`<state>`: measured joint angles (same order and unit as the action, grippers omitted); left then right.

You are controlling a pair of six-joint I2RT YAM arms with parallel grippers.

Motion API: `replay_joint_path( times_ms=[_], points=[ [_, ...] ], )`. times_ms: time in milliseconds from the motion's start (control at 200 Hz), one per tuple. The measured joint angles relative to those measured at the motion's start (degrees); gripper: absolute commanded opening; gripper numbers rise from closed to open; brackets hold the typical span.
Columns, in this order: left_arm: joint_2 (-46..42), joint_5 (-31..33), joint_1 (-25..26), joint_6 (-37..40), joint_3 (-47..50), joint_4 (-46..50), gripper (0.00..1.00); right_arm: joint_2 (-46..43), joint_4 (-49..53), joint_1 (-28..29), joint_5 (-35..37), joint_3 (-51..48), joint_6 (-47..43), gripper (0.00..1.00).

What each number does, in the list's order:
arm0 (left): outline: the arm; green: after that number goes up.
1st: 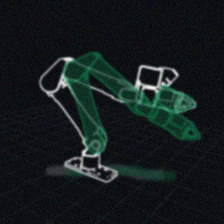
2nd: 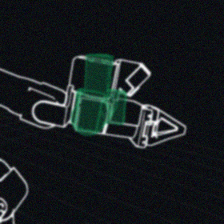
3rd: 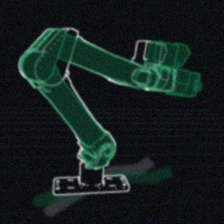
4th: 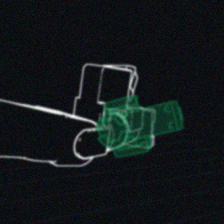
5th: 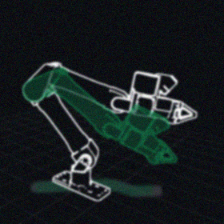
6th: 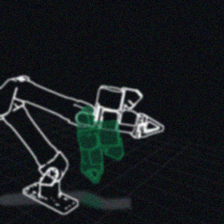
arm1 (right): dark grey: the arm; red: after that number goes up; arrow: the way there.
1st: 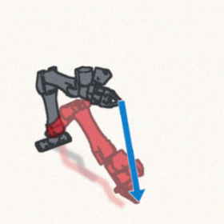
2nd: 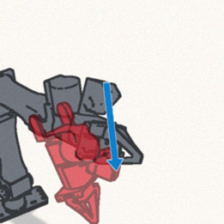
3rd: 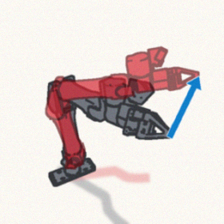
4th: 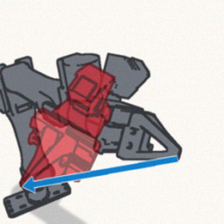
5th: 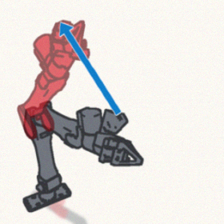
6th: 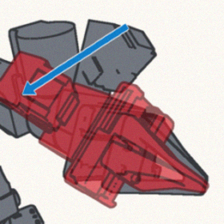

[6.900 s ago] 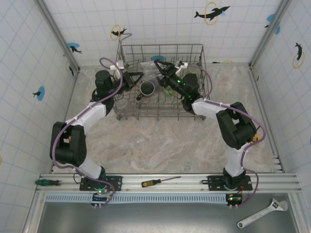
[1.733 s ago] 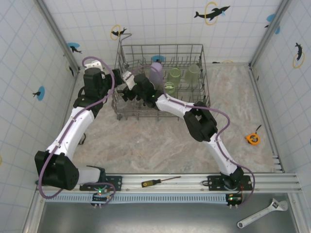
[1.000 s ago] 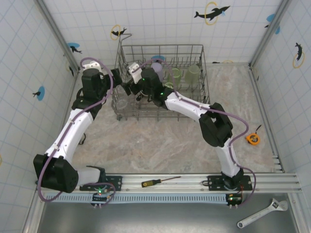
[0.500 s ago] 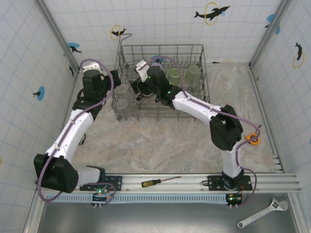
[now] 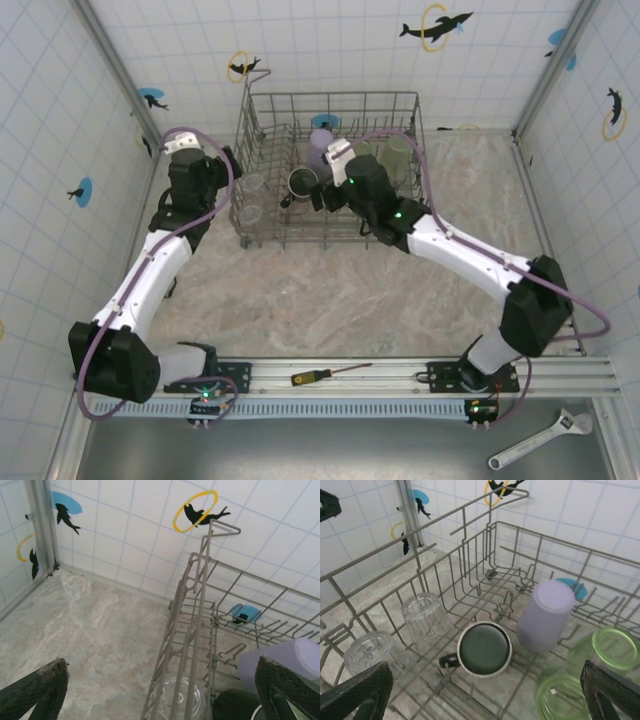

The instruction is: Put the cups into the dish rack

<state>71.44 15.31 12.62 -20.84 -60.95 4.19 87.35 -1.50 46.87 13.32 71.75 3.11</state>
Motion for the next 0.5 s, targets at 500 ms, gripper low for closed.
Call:
replay_joint_path(
  times_ms=[500],
  points=[
    [-1.36,7.02,0.02,1.51,1.29,4.07,0.98,-20.02,0.04,-0.07,4.26,-18.93,5.42,1.00]
  ],
)
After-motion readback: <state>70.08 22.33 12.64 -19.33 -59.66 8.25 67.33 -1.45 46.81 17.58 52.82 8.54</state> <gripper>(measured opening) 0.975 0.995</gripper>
